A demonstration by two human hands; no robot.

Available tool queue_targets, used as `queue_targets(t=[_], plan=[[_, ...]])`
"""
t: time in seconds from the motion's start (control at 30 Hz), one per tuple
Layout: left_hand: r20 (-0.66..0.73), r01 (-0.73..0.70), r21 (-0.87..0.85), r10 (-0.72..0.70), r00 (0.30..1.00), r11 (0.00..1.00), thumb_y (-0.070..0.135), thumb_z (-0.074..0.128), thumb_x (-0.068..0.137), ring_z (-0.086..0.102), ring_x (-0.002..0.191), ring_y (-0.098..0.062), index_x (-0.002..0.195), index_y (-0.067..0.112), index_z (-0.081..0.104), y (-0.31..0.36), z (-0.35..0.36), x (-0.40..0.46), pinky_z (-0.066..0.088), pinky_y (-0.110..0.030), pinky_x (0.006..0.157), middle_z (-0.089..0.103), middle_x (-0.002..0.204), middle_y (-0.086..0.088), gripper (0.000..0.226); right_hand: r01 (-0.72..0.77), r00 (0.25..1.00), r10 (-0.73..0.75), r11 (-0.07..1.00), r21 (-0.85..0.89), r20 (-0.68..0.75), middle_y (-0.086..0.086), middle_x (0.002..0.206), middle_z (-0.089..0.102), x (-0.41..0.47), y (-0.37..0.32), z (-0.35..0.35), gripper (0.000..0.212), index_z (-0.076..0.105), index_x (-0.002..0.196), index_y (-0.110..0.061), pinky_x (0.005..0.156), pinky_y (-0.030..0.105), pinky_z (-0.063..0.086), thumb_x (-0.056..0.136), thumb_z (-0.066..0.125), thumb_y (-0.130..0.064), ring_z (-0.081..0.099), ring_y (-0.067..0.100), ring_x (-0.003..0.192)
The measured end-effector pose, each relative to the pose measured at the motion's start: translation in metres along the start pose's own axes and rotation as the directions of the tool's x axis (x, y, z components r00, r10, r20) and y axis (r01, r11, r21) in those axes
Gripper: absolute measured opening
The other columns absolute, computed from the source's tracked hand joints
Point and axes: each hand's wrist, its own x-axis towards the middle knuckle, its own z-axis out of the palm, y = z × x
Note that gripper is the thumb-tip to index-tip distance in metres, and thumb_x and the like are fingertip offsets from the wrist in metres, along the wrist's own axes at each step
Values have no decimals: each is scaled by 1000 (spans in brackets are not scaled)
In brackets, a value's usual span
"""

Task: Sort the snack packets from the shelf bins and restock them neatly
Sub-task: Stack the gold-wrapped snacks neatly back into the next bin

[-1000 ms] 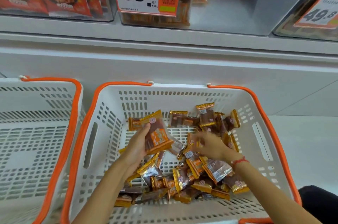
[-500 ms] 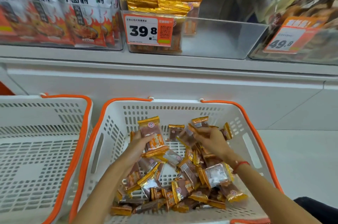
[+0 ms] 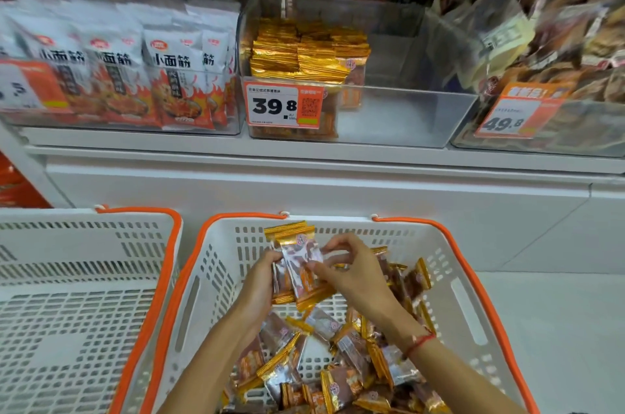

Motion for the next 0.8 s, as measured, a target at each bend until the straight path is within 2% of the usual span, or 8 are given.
queue_targets(t=[0.13,0.23,0.33,0.4,0.5,0.63,0.7,0.8], plan=[[74,-19,71,14,997,997,61,47,88,69,93,-23,101,15,72,4,13,-7,52,-37,91,73,94,-14,53,-84,996,86,989,125,-8,-1,92,63,5,0,0,37,58,104,-21,72,32,58,76,80,-14,63,12,79],[204,-123,67,107,973,990,59,45,91,69,94,-14,121,21,59,13,20,-12,53,-30,88,72,100,-10,50,-52,999,52,994,91,2,-3,103,65,7,-3,-2,35,58,110,-28,76,27,58,80,77,-22,65,10,90],[241,-243,57,222,945,968,48,42,93,65,106,-12,123,35,48,30,27,-26,54,-22,80,63,117,3,33,-71,977,46,991,115,207,-5,124,62,12,-18,-8,43,50,129,-30,91,30,54,90,66,-31,60,8,112],[238,-356,91,327,915,930,52,37,96,59,116,-9,127,41,43,41,34,-30,52,-29,93,58,125,7,34,12,954,-51,991,131,297,-6,127,61,14,-36,-13,40,44,137,-27,98,31,50,98,54,-28,58,9,117],[199,-598,216,565,801,772,73,33,86,36,134,-2,132,55,34,71,43,-32,37,-38,112,36,139,17,49,220,940,-237,971,94,244,-7,129,58,19,-73,-23,41,38,140,-25,100,32,48,100,48,-24,55,9,121],[275,-758,395,721,636,518,77,24,78,3,134,19,123,75,26,139,54,-31,11,-18,107,13,142,38,45,354,920,-366,929,106,137,-10,129,58,31,-130,-45,46,40,138,-25,99,31,49,94,55,-30,54,5,121],[331,-808,455,772,543,373,80,22,77,0,132,22,118,70,36,173,58,-30,7,-17,105,8,140,44,45,393,902,-411,908,147,128,-9,123,63,38,-154,-56,46,47,133,-22,91,23,51,88,57,-27,58,3,115],[346,-845,471,828,441,253,92,12,70,7,135,19,126,71,22,210,54,-19,12,-26,110,8,138,50,60,428,896,-441,891,149,61,-7,115,66,56,-176,-74,44,52,125,-20,81,16,50,83,59,-27,63,1,106]])
